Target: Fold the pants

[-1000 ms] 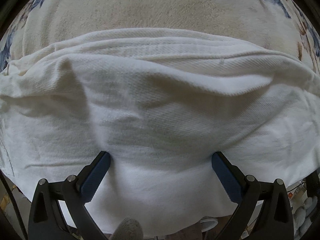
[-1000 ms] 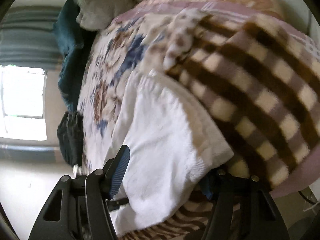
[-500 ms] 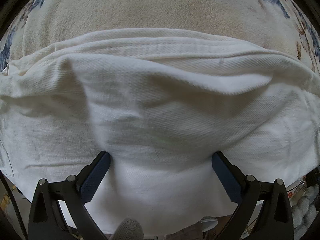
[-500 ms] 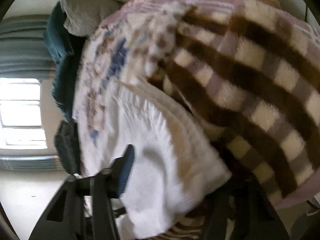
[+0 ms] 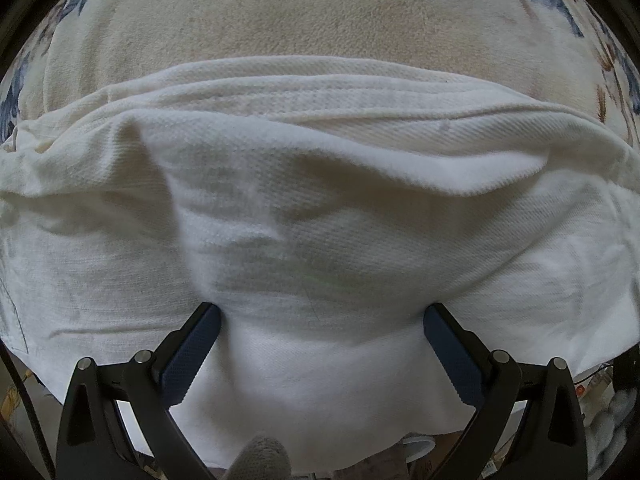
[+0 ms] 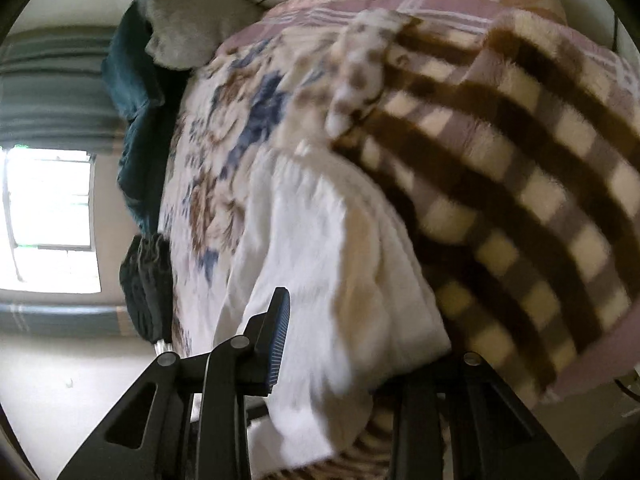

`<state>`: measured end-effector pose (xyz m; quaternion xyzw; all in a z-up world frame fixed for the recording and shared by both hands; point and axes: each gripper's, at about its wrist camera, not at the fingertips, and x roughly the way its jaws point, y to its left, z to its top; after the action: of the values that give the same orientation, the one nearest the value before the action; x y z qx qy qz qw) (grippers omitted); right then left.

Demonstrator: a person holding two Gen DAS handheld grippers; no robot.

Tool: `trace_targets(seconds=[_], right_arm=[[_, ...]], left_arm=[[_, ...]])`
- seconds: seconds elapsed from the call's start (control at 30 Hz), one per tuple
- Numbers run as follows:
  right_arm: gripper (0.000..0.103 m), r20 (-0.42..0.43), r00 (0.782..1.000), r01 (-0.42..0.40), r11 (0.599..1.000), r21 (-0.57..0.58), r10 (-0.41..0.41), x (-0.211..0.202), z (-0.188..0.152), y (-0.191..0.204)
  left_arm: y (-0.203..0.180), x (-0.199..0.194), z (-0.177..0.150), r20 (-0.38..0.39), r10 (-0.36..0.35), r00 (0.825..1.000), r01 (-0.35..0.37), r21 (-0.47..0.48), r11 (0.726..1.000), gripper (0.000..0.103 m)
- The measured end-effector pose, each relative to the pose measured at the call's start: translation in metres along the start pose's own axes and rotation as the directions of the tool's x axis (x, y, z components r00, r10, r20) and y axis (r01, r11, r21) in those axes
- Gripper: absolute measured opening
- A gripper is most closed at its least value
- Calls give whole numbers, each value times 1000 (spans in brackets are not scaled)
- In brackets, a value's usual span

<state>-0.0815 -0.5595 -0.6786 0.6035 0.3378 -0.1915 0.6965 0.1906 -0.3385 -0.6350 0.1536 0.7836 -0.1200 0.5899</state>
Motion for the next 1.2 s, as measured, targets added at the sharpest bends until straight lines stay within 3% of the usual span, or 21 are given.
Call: trace_targets(seconds=[0.07,0.17,0.23,0.33,0.4,0.47,0.57,0.73,0.83,0.9,0.93,1.0,1.07,1.2], right_arm=[[33,36,999,28,999,-21,-27,-3,4,8],[28,53,999,-4,997,-82,8,-16,-5,31],[27,33,999,-27,994,-104,30,-20,-13,44],[27,-10,1000,14,991,-135,-15,-10,-22,49],[28,-13,996,89,992,-94,-91,2,-17,36],[28,-17,995,100,995,-14,-100,11,-7,16],[28,-39,999,4,994,106,0,28,6,-9],[29,-18,1000,3,1000,-4,-3,27,6,17],[29,-60,997,53,997,-53,-57,37,3,21],[14,-64,995,76,996,-38,-79,38,6,16],[12,-58,994,92,995,-41,-95,37,7,20],[10,-42,990,130,990,-52,-132,32,7,27],[9,-24,987,158,985,-72,-160,26,4,43],[5,8,984,179,980,-90,-179,9,-12,75]], left_arm=[[-1,1,3,-3,-1,1000,1,0,1000,103],[0,1,7,-5,-1,1000,1,0,1000,103],[0,2,9,-6,-1,1000,1,-1,1000,103],[-1,3,12,-9,0,1000,0,-4,1000,103],[-1,3,15,-10,2,1000,-2,-7,1000,103],[-3,3,18,-11,2,1000,-2,-8,1000,103],[-4,3,19,-6,2,1000,-2,-7,1000,103],[-3,0,18,-6,2,1000,-3,-10,1000,103],[-4,-8,14,47,38,998,-37,-22,999,103],[-6,-11,12,65,60,996,-58,-34,998,103],[-5,-12,11,71,68,995,-65,-47,997,103],[-4,-19,8,88,119,989,-114,-64,991,103],[-2,-31,5,140,212,967,-204,-66,977,103],[8,-45,-1,202,327,923,-322,-57,945,103]])
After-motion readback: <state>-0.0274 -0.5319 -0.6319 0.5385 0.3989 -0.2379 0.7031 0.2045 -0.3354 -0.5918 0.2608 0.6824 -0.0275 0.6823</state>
